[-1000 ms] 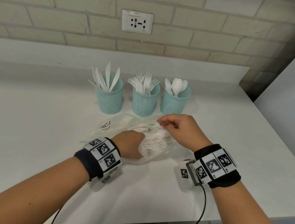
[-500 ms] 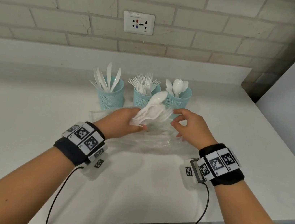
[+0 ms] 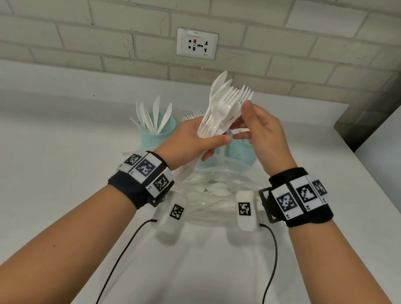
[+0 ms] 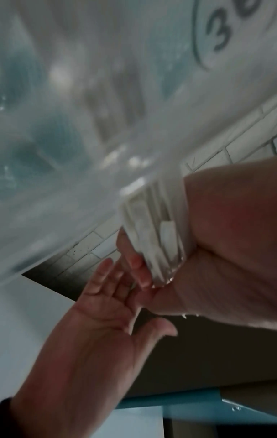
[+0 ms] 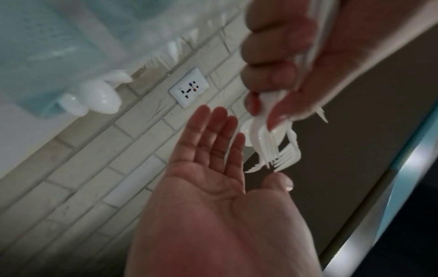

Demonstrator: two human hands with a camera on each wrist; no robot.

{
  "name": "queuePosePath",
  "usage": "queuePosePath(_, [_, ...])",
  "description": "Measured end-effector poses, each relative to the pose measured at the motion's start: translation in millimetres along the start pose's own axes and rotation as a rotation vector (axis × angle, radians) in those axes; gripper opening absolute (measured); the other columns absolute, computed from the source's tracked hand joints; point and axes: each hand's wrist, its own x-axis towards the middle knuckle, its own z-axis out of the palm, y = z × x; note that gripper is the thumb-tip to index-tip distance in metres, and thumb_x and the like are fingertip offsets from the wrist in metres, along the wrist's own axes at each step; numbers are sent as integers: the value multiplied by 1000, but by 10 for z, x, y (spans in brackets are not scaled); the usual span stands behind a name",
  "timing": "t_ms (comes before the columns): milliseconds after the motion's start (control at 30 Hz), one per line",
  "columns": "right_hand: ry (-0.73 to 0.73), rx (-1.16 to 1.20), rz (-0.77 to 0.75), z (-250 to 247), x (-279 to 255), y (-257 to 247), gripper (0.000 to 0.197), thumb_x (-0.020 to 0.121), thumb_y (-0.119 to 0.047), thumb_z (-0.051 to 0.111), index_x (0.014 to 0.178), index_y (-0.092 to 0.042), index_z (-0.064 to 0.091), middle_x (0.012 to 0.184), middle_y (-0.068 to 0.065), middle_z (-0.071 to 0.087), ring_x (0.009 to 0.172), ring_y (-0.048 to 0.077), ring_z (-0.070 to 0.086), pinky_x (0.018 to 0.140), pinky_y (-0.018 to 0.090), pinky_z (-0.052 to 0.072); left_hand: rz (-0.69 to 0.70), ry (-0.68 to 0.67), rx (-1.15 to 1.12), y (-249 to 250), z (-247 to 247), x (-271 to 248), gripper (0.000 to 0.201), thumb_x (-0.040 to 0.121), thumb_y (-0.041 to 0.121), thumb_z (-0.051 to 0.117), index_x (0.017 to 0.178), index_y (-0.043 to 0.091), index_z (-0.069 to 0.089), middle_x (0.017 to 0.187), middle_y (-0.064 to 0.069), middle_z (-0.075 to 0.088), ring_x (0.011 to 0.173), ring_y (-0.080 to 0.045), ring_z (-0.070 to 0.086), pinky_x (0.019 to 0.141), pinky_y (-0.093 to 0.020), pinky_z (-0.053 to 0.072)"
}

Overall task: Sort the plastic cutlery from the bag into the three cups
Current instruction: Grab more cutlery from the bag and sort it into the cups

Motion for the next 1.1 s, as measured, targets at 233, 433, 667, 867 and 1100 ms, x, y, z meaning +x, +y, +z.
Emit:
queuePosePath(233, [25, 145, -39, 124, 130, -4, 29, 94, -26, 54, 120, -18, 63, 112, 2, 69, 103, 16, 66, 83, 30, 56, -25, -6, -84, -70, -15, 15, 13, 83, 10, 69, 81, 11, 56, 55, 0, 55, 43, -12, 46, 48, -24, 41])
queuePosePath(433, [186, 398, -54, 123, 277, -51, 26, 98, -26, 46, 116, -16, 61, 94, 3, 69, 91, 15, 65, 76, 25, 53, -91, -25, -92, -196, -130, 23, 18, 86, 19, 67, 88, 8, 53, 62, -5, 50, 48, -16, 44, 50, -23, 41])
queuePosePath(667, [359, 432, -137, 95, 404, -102, 19, 98, -29, 44, 97, -17, 59, 64, -3, 47, 57, 11, 47, 61, 26, 45, -108, 98, -143, -299, -228, 93, 19, 87, 23, 66, 89, 8, 54, 62, -5, 50, 50, -15, 44, 49, -23, 40])
queuePosePath(867, [38, 53, 162, 533, 239, 131, 38, 75, -29, 76, 103, -12, 57, 94, -1, 68, 84, 11, 67, 71, 24, 56, -46, 126, -96, -298, -153, 142, 23, 85, 10, 66, 103, -1, 58, 63, -1, 55, 45, -11, 48, 46, -22, 42])
queuePosePath(1100, [79, 245, 230, 479, 295, 215, 12, 85, -18, 68, 92, -10, 61, 92, 15, 70, 83, 27, 68, 79, 41, 56, -32, 58, -88, -303, -151, 77, 20, 89, 17, 64, 107, 14, 57, 51, 10, 57, 46, -8, 50, 48, -23, 45])
